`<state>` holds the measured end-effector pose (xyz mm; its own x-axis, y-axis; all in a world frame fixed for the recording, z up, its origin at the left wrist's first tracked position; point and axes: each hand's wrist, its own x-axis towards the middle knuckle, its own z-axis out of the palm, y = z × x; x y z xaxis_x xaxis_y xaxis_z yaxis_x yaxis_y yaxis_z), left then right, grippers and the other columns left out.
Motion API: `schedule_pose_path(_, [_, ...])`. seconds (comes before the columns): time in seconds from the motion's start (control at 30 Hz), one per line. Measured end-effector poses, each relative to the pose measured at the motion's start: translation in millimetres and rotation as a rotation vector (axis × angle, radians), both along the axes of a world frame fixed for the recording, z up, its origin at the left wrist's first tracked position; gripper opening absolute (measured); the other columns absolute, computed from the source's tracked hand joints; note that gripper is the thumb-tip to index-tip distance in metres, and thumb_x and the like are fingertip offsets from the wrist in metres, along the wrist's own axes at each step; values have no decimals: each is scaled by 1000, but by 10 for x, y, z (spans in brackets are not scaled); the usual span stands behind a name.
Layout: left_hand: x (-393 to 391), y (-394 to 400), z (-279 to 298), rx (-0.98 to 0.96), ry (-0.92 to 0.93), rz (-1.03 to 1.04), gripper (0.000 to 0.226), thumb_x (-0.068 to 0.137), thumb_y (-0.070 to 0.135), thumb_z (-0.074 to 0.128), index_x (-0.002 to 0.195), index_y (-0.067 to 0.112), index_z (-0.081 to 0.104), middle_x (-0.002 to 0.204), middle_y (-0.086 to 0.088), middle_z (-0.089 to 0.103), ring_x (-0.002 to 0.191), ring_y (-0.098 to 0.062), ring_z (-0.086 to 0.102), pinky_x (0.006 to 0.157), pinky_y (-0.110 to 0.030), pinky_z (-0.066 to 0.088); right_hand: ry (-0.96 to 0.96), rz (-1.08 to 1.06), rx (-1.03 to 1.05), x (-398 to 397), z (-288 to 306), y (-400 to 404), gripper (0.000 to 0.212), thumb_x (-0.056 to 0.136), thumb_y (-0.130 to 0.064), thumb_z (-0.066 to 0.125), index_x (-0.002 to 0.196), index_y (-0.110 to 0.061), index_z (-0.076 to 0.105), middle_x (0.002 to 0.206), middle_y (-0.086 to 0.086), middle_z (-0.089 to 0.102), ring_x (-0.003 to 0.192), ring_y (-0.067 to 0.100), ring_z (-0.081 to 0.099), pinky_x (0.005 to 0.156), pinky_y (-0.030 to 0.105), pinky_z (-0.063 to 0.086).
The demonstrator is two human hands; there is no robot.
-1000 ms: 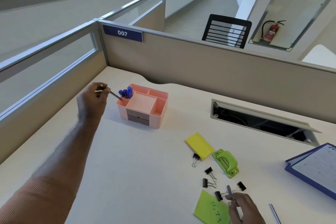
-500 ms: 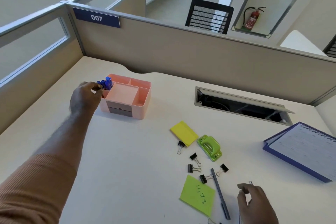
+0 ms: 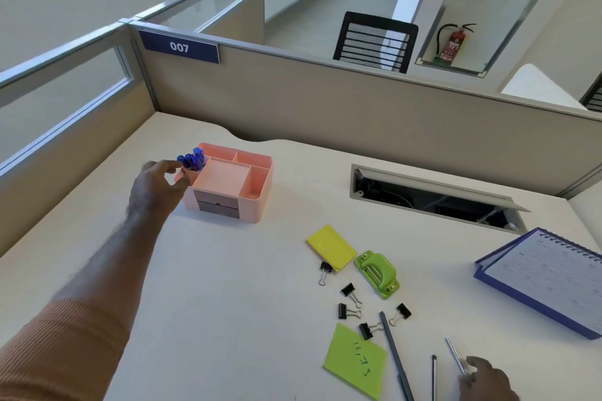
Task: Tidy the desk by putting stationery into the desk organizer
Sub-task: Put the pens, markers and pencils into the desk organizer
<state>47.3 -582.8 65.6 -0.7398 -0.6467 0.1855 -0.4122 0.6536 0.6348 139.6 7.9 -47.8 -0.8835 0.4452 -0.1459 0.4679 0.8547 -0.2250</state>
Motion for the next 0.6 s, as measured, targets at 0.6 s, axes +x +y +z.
schedule_pose_path(0.6, [757, 1364, -69, 66, 414, -122, 15, 85, 4, 66, 96, 14, 65, 88, -4, 63, 60, -16, 49, 62, -21, 42, 266, 74, -407, -109, 921, -479, 18, 84, -11, 63, 99, -21, 65, 89, 5, 64, 71, 17, 63, 72, 33, 40])
